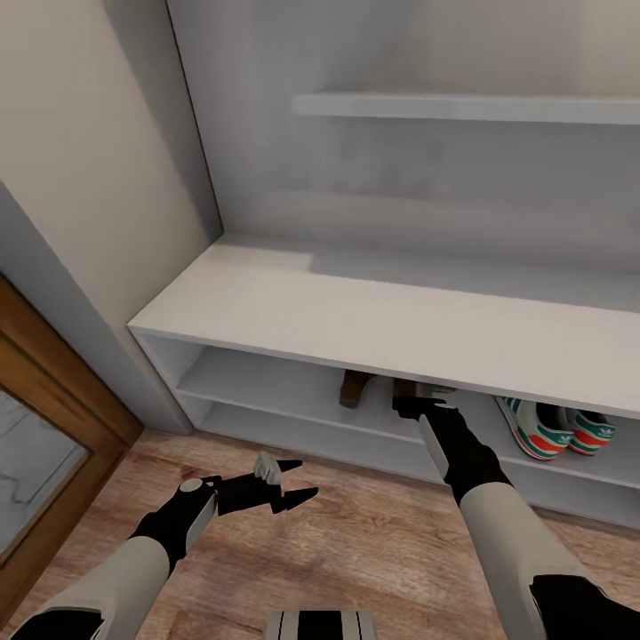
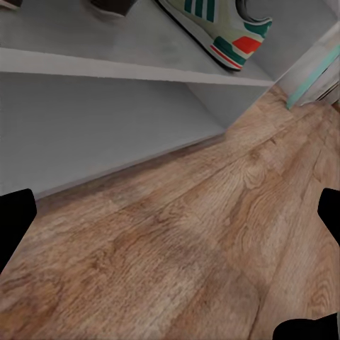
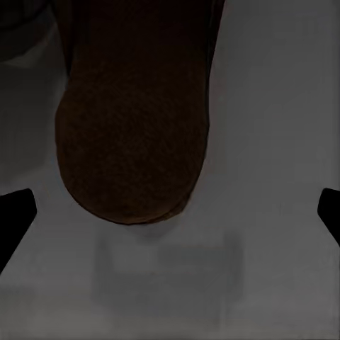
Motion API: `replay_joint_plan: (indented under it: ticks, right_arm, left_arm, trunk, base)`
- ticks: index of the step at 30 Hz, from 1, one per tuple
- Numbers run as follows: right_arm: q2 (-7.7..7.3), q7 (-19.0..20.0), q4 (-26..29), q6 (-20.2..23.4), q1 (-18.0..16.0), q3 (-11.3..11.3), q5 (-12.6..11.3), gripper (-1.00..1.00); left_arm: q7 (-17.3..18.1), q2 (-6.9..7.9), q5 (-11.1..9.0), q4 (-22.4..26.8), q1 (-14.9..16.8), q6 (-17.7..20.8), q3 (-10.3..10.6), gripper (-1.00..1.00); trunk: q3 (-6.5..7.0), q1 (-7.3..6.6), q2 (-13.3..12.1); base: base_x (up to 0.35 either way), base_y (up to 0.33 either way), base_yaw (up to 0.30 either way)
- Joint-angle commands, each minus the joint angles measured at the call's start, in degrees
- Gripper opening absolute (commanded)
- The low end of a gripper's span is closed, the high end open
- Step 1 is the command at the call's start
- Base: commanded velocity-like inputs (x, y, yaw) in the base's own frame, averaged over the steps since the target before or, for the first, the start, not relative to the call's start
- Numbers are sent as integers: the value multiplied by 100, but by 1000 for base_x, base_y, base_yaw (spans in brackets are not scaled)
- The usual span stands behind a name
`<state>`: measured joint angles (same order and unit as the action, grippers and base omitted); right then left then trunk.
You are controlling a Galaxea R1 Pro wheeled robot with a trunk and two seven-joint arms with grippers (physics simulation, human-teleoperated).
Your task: Pick up the two gym shoes and the two sandals from the corridor floor and place them onto the hallstand (shoe rack) in the corridor, making sure they are on the rack and not on the floor. Arrange them so the two gym shoes are next to each other and the two sandals are next to each other.
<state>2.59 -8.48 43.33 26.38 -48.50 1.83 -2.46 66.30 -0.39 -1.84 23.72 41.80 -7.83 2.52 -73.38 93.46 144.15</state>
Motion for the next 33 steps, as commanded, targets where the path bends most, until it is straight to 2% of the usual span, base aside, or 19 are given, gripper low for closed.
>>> replay_joint_plan:
  ticks: [1, 16, 33]
  right_arm:
    - [4, -22, 8, 25, -2, 10, -27, 100]
    - [4, -16, 8, 25, -2, 10, -27, 100]
    - [4, -19, 3, 27, 0, 10, -27, 100]
  left_arm:
    - [-3, 4, -19, -2, 3, -52, 24, 100]
    - [4, 4, -19, -3, 3, -52, 28, 100]
    - [-3, 4, -19, -2, 3, -52, 21, 100]
  trunk:
    - [-4, -1, 2]
    - [-4, -1, 2]
    - [-4, -1, 2]
  base:
    - [0, 0, 0]
    - [-16, 0, 0]
    - [-297, 0, 0]
